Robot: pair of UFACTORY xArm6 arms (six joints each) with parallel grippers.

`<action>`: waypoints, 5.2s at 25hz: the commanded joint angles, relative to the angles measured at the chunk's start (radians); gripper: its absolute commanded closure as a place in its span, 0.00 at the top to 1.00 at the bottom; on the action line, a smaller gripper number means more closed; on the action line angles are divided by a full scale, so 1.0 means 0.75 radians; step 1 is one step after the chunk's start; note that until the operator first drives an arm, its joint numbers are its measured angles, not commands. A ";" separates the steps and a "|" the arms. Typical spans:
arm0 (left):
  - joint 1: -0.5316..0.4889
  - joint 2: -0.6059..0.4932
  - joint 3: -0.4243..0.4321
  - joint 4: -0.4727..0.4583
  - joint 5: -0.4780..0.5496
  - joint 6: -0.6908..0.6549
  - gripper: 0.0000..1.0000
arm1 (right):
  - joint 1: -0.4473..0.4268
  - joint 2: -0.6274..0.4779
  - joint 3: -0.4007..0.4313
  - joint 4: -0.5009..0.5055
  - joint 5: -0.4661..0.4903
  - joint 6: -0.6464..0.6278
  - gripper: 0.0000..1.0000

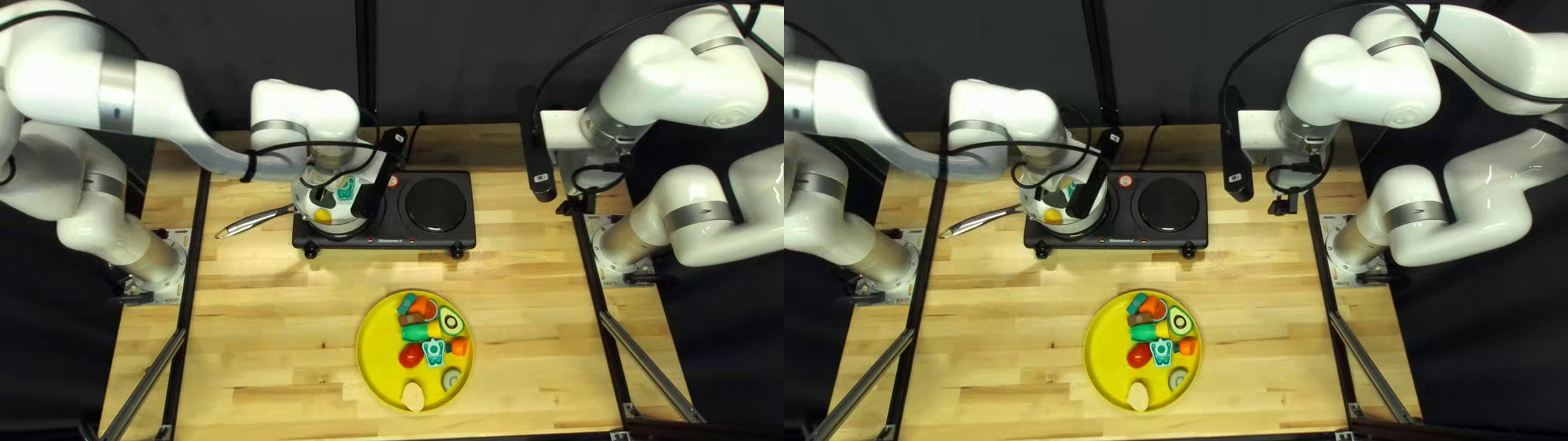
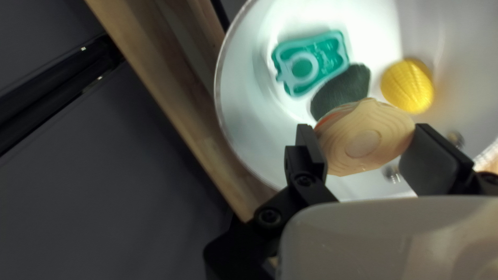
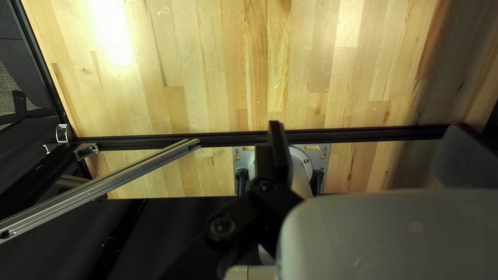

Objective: Pick up a pot and place it onto the stove surface, add food to pot

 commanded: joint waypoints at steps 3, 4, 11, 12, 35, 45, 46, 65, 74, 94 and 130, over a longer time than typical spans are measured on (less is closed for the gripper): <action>-0.009 -0.018 0.034 -0.010 -0.026 -0.024 0.00 | 0.000 0.000 0.000 0.000 0.000 0.000 1.00; -0.011 -0.021 0.037 -0.011 -0.027 -0.028 0.00 | 0.000 0.000 0.000 0.000 0.000 0.000 1.00; -0.021 -0.059 0.022 -0.015 0.031 -0.031 1.00 | 0.000 0.000 0.000 0.000 0.000 0.000 1.00; -0.032 -0.077 0.007 -0.017 0.068 -0.034 1.00 | 0.000 0.000 0.000 0.000 0.000 0.000 1.00; -0.874 -0.098 -0.440 -0.212 0.821 -1.008 1.00 | 0.000 0.000 0.000 0.000 0.000 0.000 1.00; -0.855 -0.362 -0.142 -0.272 0.830 -1.269 1.00 | 0.000 0.000 0.000 0.000 0.000 0.000 1.00; -0.836 -0.391 -0.119 -0.272 0.835 -1.265 1.00 | 0.000 0.000 0.000 0.000 0.000 0.000 1.00; -0.557 -0.877 0.104 -0.145 0.972 -0.975 1.00 | 0.023 0.009 -0.003 -0.018 -0.012 0.019 1.00; -0.557 -0.877 0.104 -0.145 0.972 -0.975 1.00 | 0.516 0.597 -0.152 0.006 -0.403 0.346 1.00; -0.549 -0.872 0.101 -0.146 0.980 -0.976 1.00 | 0.687 1.149 -0.489 0.045 -0.576 0.308 1.00; -0.527 -0.927 -0.227 0.049 1.255 -0.830 1.00 | 0.738 1.766 -0.802 0.169 -1.045 0.025 1.00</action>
